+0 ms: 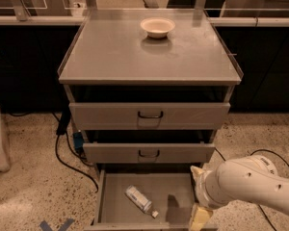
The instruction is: Pick blue plastic bottle from bottom drawer and place on counter
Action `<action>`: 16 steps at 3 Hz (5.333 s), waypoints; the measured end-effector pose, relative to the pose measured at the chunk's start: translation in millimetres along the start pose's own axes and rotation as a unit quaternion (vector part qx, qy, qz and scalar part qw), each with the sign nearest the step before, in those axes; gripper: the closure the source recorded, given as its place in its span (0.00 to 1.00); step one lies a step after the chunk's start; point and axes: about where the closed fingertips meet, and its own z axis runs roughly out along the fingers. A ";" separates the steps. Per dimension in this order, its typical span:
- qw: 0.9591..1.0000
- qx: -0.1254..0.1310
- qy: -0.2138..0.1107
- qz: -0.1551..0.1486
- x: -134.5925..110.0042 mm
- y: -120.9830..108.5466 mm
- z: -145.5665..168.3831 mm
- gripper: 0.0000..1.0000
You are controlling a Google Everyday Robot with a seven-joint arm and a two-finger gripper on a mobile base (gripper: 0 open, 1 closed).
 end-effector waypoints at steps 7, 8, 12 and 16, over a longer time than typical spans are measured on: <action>0.997 -0.063 -0.019 -0.028 -52.8 24.5 177.2 0.00; 0.998 -0.059 -0.029 -0.014 -46.4 26.4 180.9 0.00; 0.987 -0.086 -0.128 -0.053 -103.4 44.1 284.2 0.00; 0.990 -0.067 -0.123 -0.036 -142.5 17.9 359.0 0.00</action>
Offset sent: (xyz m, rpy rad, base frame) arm -0.0001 0.0397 -0.0788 0.0925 0.0387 0.0497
